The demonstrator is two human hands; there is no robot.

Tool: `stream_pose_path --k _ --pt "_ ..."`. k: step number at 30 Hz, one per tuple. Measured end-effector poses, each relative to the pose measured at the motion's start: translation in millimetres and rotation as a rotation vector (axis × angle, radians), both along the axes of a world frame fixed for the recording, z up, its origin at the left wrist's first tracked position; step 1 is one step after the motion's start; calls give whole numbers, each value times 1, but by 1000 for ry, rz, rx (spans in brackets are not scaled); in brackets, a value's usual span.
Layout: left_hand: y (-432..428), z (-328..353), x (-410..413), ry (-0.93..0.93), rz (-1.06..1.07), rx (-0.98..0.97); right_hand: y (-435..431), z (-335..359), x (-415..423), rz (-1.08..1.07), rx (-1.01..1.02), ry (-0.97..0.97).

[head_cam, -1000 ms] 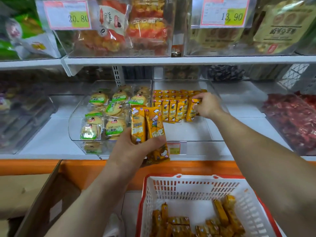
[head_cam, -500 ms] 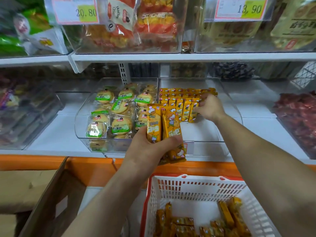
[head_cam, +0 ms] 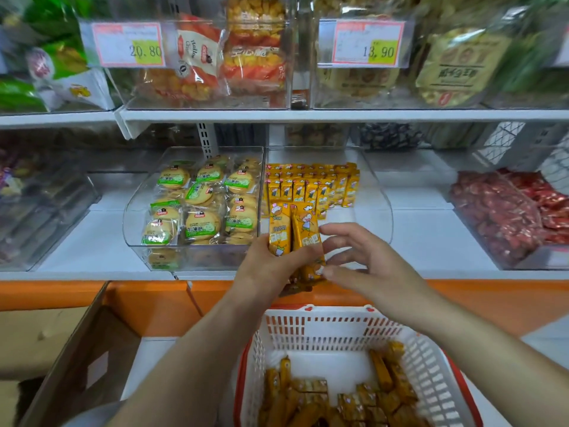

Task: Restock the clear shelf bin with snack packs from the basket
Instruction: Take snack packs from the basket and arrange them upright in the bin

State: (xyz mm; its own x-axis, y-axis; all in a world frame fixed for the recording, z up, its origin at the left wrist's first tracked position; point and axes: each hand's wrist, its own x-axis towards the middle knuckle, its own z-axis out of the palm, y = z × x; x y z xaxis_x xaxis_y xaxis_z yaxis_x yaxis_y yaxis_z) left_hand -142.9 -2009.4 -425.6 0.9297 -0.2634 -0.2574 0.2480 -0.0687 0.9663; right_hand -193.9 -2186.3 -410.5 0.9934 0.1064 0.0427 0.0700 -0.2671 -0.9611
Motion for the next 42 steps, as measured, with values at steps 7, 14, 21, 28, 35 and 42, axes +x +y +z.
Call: stream_pose_path --k 7,14,21,28,35,42 --pt "-16 1 -15 -11 -82 -15 -7 -7 -9 -110 315 182" --pt "-19 -4 -10 19 -22 -61 -26 -8 -2 -109 497 237" --pt "-9 -1 -6 59 15 -86 -34 -12 16 -251 321 103" --pt "10 5 2 47 74 -130 -60 -3 78 -442 -100 -158" --pt "23 4 14 43 167 -178 -71 -14 191 -326 -628 -113" --pt "27 -3 16 25 113 -145 -63 -63 239 -485 -736 52"
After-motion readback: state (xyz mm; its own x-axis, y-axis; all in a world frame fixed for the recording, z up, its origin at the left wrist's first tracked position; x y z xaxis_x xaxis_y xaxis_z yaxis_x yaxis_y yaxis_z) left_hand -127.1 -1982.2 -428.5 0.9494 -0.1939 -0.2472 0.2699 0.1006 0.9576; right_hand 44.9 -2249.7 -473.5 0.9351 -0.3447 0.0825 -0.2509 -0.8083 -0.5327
